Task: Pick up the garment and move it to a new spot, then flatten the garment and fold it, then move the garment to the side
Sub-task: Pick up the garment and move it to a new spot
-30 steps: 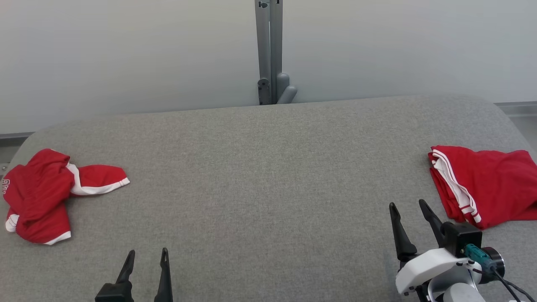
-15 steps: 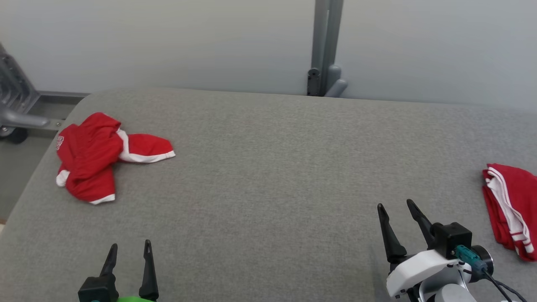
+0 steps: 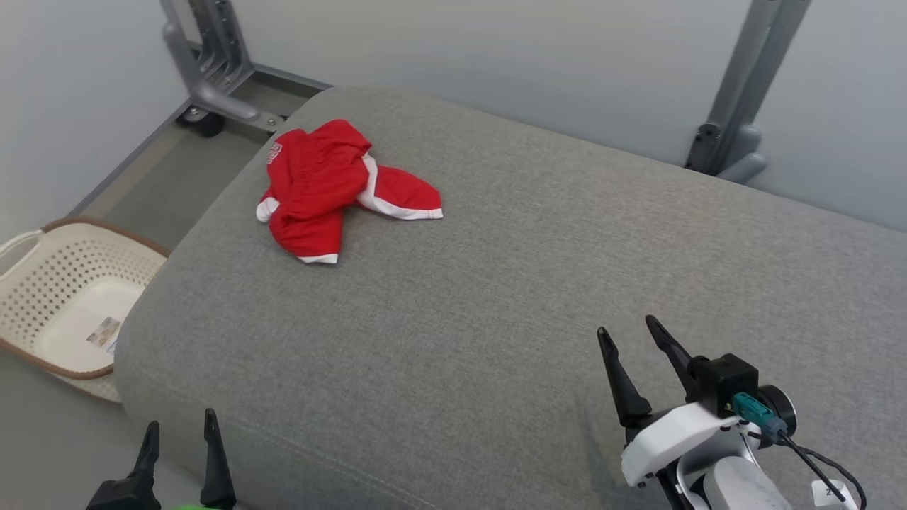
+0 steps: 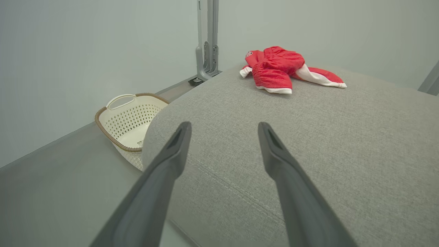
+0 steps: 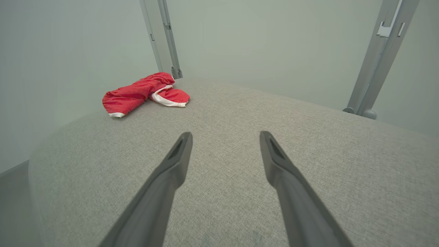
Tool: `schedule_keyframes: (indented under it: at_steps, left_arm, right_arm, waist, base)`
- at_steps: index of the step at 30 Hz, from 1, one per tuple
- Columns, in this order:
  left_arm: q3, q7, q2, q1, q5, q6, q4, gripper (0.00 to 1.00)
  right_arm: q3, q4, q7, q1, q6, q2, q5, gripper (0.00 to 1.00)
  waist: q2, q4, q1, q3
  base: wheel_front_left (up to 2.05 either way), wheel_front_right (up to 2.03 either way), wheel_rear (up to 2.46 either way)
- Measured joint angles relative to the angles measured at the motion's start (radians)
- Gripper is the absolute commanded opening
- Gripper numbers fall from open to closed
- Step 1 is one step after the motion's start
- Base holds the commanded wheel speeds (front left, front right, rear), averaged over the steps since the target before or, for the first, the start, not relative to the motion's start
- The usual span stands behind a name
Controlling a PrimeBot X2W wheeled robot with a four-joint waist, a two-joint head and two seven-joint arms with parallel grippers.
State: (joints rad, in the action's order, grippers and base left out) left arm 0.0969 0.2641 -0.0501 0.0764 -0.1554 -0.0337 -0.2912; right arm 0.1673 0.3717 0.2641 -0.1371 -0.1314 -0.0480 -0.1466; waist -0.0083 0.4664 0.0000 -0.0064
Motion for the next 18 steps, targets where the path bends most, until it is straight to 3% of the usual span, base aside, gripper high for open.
schedule_keyframes:
  at_steps: [8, 18]
  left_arm:
    - [-0.012, 0.000, 0.000, -0.006, -0.046, -0.021, -0.012, 1.00]
    - [-0.017, 0.000, -0.016, -0.260, -0.072, -0.089, -0.199, 1.00]
  right_arm:
    - [0.006, 0.017, 0.000, -0.015, 0.000, 0.001, 0.010, 1.00]
    - [0.011, -0.025, 0.000, -0.030, 0.000, -0.050, 0.055, 1.00]
  waist:
    - [0.0000, 0.064, 0.0000, 0.041]
    - [0.0000, 0.032, 0.0000, 0.106]
  base:
    - [0.00, 0.00, 0.00]
    - [0.00, 0.00, 0.00]
